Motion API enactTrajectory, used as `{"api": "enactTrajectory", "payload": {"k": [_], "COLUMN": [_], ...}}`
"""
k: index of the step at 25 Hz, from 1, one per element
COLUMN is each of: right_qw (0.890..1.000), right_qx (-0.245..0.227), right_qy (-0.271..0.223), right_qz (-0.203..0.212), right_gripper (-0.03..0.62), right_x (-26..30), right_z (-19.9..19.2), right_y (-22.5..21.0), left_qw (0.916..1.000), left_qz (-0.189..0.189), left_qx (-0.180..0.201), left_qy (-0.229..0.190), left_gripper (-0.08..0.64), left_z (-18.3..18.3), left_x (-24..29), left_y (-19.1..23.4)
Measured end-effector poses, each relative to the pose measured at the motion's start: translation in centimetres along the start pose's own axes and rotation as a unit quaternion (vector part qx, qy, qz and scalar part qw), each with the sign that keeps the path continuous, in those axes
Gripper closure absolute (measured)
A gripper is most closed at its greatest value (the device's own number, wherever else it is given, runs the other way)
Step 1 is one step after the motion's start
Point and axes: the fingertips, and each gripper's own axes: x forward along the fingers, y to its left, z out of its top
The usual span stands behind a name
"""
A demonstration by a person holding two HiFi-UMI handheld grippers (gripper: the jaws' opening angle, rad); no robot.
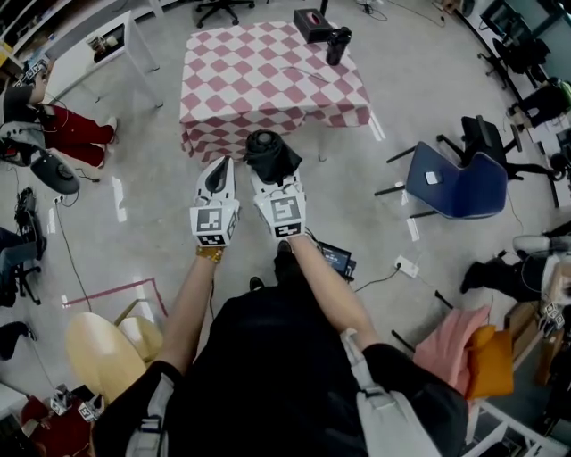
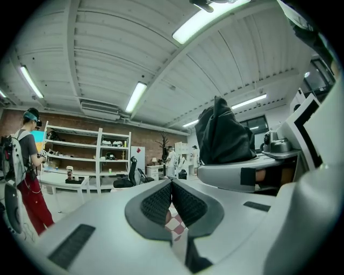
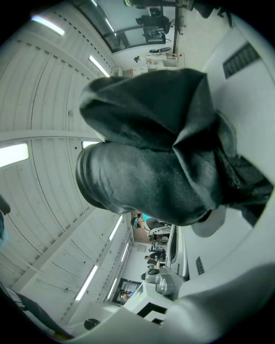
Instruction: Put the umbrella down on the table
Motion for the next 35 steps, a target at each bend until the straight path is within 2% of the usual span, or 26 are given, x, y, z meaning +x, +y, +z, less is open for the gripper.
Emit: {"api": "enactTrajectory", "payload": {"k": [7, 14, 21, 30, 35], "right_qw": [1.000, 0.999, 0.999, 1.000, 1.000], "right_qx": [0.014, 0.022, 0.014, 0.007, 0.013], "right_qy": [-0.004, 0.000, 0.003, 0.003, 0.011], "right_qz": [0.017, 0.032, 0.036, 0.009, 0.002], "right_gripper": [0.399, 0.399, 0.399, 0.399, 0.399], "right_x": [3.4, 6.5, 11.6, 18.2, 20.8], "right_z": [-0.4, -1.1, -1.1, 0.4, 0.4], "right_y": [-5.4, -7.2, -7.7, -7.4, -7.1], "left_qw": [0.9998, 0.9993, 0.9995, 0.9999, 0.9999], "left_qz": [0.017, 0.034, 0.031, 0.010, -0.006], "left_qx": [0.008, 0.006, 0.001, 0.000, -0.001], "left_qy": [0.007, 0.011, 0.007, -0.004, -0.011], "left_gripper": [0.546, 0.546, 0.546, 0.546, 0.546], "left_z": [0.6, 0.3, 0.0, 1.2, 1.1], "left_x": [5.7, 8.5, 12.0, 15.7, 17.0], "left_y": [-0.9, 0.6, 4.6, 11.1, 13.4]}}
